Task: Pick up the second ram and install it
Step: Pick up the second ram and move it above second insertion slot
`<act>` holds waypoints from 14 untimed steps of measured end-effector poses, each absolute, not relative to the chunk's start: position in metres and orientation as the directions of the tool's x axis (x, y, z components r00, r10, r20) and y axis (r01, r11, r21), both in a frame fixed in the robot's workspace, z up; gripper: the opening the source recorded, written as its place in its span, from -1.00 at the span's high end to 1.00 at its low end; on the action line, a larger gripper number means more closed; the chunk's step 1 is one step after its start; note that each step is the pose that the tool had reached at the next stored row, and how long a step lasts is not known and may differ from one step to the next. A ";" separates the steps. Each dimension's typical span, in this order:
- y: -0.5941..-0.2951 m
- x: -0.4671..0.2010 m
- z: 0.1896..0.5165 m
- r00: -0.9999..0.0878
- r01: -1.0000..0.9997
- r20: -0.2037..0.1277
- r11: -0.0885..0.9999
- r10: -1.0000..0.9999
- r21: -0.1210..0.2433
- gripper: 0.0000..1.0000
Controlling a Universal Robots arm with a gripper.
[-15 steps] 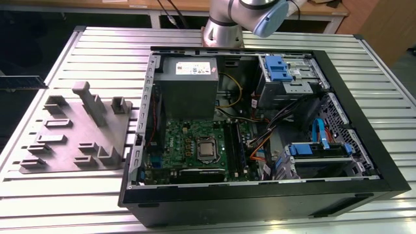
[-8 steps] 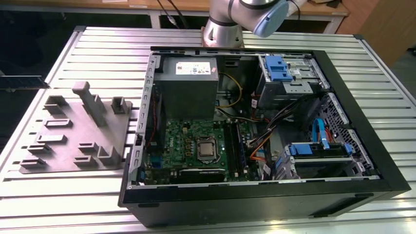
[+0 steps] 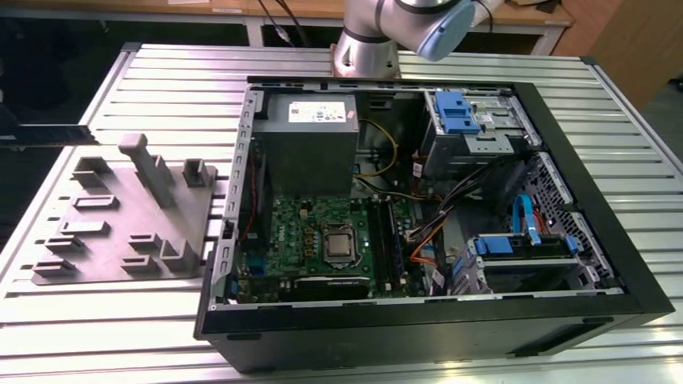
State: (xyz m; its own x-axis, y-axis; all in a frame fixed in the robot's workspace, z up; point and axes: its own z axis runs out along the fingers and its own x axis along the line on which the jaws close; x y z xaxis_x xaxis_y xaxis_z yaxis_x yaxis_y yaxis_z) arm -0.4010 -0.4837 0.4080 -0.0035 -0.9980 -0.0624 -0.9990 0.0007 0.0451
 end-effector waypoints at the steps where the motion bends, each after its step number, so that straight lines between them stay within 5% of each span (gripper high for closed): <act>1: -0.484 -0.398 0.408 -0.004 -0.999 -0.062 0.001 -0.998 0.045 0.76; 14: -0.484 -0.354 0.408 -0.004 -0.999 -0.062 0.001 -0.998 0.045 0.76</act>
State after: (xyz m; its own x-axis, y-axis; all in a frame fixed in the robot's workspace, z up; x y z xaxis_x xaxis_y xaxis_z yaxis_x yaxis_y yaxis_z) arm -0.3542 -0.4837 0.4079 -0.0036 -0.9980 -0.0624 -0.9990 0.0008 0.0451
